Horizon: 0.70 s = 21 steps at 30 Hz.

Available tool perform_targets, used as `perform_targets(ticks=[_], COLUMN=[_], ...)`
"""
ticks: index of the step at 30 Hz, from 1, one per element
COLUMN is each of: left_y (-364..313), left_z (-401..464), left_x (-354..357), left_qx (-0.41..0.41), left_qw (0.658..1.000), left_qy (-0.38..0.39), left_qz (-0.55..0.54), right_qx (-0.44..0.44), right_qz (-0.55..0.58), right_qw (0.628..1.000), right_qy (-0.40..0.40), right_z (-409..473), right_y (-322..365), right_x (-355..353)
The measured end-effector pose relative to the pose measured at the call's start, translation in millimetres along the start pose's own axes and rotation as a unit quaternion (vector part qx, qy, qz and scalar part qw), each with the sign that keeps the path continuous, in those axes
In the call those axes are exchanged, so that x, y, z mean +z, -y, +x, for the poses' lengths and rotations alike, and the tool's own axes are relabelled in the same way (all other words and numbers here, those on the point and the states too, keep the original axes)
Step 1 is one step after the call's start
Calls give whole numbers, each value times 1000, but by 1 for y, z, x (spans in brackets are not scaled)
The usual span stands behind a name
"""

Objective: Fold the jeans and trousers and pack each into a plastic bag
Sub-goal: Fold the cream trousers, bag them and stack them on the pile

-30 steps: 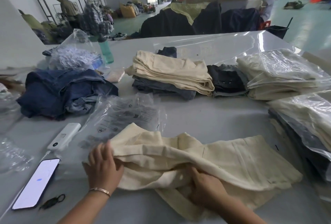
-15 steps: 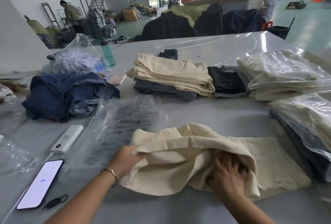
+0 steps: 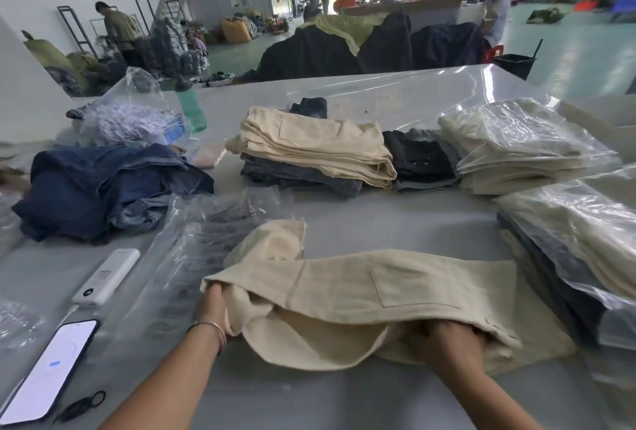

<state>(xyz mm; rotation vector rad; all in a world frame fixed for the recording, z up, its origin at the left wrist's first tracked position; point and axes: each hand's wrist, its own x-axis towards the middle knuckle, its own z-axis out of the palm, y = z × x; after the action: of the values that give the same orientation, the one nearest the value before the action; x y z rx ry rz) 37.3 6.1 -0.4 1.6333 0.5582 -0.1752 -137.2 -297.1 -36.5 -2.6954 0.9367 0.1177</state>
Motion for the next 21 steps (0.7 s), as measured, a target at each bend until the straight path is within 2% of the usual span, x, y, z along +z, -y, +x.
perform_targets(ticks=[3,6,9,11,13,14,16,17,19,21], left_y=[-9,-9,-11,-24,-48,-59,-81,-88,-91,-74], left_z=[-13,-21,-28,-37,-47,-50,-63,-68,-77,-85], left_x=[2,3,6,11,15,16,15,12,13,23], left_qx=[58,34,36,105,207,249,270,248,150,126], left_qw=[998,992,975,968,944,938,951,954,934,939], left_qy=[16,87,148,143,97,78,109,166,286,290], left_qz=[18,88,164,176,237,230,104,14,-152,-133], right_qx=[-13,-39,-176,-277,-305,-301,-309,-318,-310,-313], right_qz=[30,31,-59,-61,-70,-72,-52,-9,122,222], right_qw=[998,996,982,959,949,950,950,947,931,901], right_qy=[-46,-76,-30,7,26,40,3,-54,-153,-200], right_z=[8,10,6,-3,-5,-3,-3,-4,-9,-9], right_y=[0,3,11,21,29,31,38,43,60,85], right_x=[-9,-20,-14,-3,1,0,-5,-8,-18,-25])
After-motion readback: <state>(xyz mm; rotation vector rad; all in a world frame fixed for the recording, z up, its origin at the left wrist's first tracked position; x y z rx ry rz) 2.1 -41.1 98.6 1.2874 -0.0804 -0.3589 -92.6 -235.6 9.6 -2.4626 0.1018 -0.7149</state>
